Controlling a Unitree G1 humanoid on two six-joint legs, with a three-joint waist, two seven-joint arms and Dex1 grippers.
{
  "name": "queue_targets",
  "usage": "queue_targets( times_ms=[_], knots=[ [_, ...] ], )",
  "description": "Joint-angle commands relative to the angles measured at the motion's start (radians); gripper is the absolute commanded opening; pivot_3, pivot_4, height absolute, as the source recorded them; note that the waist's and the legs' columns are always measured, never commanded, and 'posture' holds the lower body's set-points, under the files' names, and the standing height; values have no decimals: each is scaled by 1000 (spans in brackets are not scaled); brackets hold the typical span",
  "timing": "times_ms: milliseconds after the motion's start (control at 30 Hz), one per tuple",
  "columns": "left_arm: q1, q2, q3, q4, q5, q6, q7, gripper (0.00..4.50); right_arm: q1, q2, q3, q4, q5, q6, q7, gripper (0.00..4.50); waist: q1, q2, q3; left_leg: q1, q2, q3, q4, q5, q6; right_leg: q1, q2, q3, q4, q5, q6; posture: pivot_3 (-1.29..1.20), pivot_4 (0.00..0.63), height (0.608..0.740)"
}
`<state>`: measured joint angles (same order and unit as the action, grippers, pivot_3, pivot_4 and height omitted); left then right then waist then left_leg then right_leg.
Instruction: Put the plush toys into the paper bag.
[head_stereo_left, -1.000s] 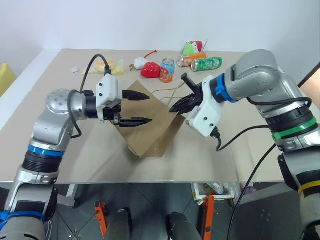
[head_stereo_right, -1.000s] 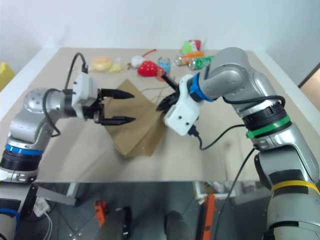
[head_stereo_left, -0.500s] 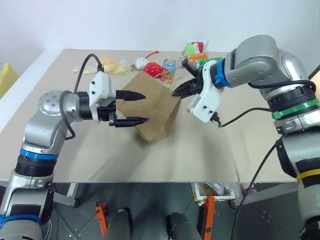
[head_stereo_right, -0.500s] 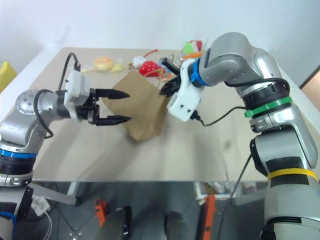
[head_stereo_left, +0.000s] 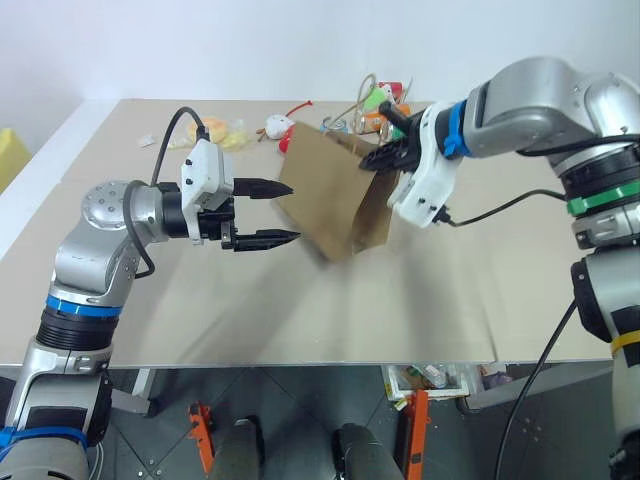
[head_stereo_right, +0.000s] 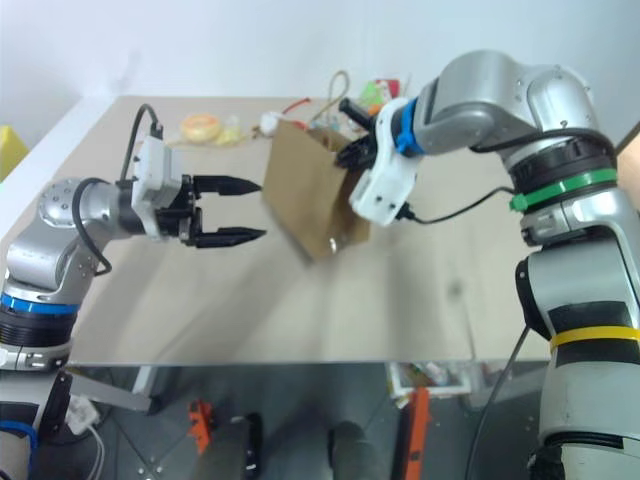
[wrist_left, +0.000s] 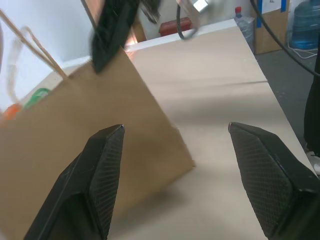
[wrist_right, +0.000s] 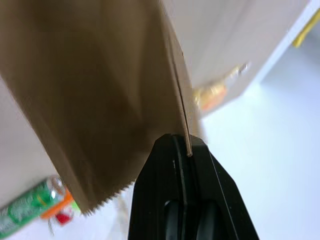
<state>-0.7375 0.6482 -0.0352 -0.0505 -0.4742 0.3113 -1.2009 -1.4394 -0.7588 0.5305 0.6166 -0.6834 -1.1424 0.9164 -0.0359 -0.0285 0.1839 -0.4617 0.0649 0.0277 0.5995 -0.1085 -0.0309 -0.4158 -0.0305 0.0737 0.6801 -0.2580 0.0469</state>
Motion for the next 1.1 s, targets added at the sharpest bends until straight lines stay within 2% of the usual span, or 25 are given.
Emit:
queue_targets(
  times_ms=[33, 200, 233, 300, 533, 733, 967, 1100],
  knots=[
    [-22, 1, 18, -17, -2, -12, 5, 3435, 47, 0, 21, -108, 115, 7, 54, 38, -1, 0, 0, 0, 0, 0, 0, 0, 0, 0, 0, 0, 1, 0, 0, 0, 150, 740],
    [-4, 5, 25, -42, -6, -2, 18, 3435, 142, 8, 59, -253, 287, 111, 167, 38, -5, 0, 0, 0, 0, 0, 1, 0, 0, 0, 1, 0, 2, 0, 0, 0, 150, 740],
    [0, 7, 26, -46, -7, -1, 20, 3435, 140, 14, 53, -255, 295, 128, 174, 328, -6, 0, 0, 0, 0, -1, 1, 0, 0, 0, 1, 0, 2, 0, 0, 0, 150, 740],
    [5, 11, 28, -53, -9, 2, 23, 3435, 135, 10, 41, -255, 311, 189, 215, 967, -8, 0, 0, 0, 0, 0, 1, 0, 0, 0, 1, 0, 2, 0, 0, 0, 150, 740],
    [6, 10, 28, -58, -8, 5, 30, 3435, 87, 23, 8, -245, 350, 252, 254, 4390, -9, 0, 0, 1, 0, 0, 2, 1, -1, 0, 0, 0, 2, 0, 1, 0, 150, 740],
    [-6, -6, 18, -36, -4, -5, 26, 3435, 34, -34, -13, -258, 514, 315, 411, 4481, -8, 0, 0, 0, 0, 0, 2, 1, -1, 0, 0, 0, 2, 0, 2, 0, 150, 740],
    [-18, -26, 8, -8, 1, -16, 13, 3435, 1, -1, -73, -278, 556, 383, 407, 4481, -10, 0, 0, 1, 2, 0, 1, 1, -1, 0, 2, 0, 2, 0, 1, 0, 150, 740],
    [-19, -30, 7, -9, 1, -14, 9, 3435, 22, -59, -148, -330, 662, 589, 475, 4481, -9, 0, 0, 0, 1, 0, 1, 1, -1, -1, 2, 0, 2, 0, 1, 0, 150, 740]
  ],
)
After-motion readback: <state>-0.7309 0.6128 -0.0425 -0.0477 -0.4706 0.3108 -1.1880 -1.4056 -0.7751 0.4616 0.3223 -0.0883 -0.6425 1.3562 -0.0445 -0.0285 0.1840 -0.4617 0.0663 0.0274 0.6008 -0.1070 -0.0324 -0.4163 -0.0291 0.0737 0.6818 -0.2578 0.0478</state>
